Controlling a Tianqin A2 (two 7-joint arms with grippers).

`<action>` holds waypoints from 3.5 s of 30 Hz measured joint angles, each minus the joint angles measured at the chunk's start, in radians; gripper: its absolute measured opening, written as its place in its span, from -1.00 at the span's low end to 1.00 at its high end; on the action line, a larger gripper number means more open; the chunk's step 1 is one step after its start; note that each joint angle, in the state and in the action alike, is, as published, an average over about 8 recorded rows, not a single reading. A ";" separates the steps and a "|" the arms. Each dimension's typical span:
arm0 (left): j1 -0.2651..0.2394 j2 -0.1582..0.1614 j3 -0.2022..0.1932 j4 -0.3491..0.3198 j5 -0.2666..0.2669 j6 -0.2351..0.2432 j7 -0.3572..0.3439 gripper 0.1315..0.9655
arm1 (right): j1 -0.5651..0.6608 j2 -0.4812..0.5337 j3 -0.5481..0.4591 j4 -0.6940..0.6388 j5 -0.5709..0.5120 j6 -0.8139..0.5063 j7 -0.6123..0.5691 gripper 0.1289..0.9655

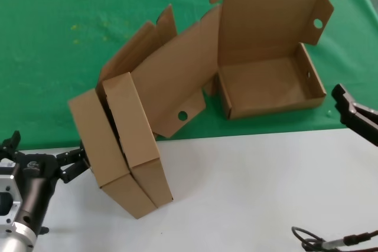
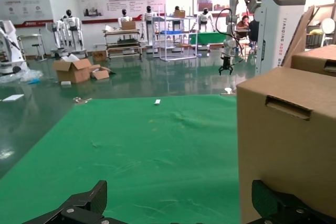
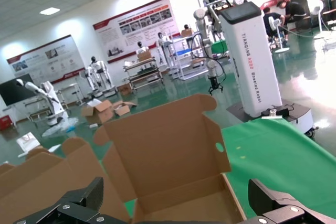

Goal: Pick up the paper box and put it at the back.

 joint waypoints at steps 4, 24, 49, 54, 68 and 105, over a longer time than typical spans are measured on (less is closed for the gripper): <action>0.000 0.000 0.000 0.000 0.000 0.000 0.000 1.00 | 0.005 -0.015 0.000 -0.015 -0.009 -0.005 -0.019 1.00; 0.000 0.000 0.000 0.000 0.000 0.000 0.000 1.00 | 0.033 -0.137 0.004 -0.107 -0.071 -0.040 -0.156 1.00; 0.000 0.000 0.000 0.000 0.000 0.000 0.000 1.00 | 0.068 -0.294 0.010 -0.225 -0.151 -0.083 -0.330 1.00; 0.000 0.000 0.000 0.000 0.000 0.000 0.000 1.00 | 0.075 -0.325 0.011 -0.248 -0.167 -0.092 -0.365 1.00; 0.000 0.000 0.000 0.000 0.000 0.000 0.000 1.00 | 0.095 -0.412 0.014 -0.314 -0.211 -0.116 -0.463 1.00; 0.000 0.000 0.000 0.000 0.000 0.000 0.000 1.00 | 0.101 -0.439 0.015 -0.334 -0.225 -0.124 -0.493 1.00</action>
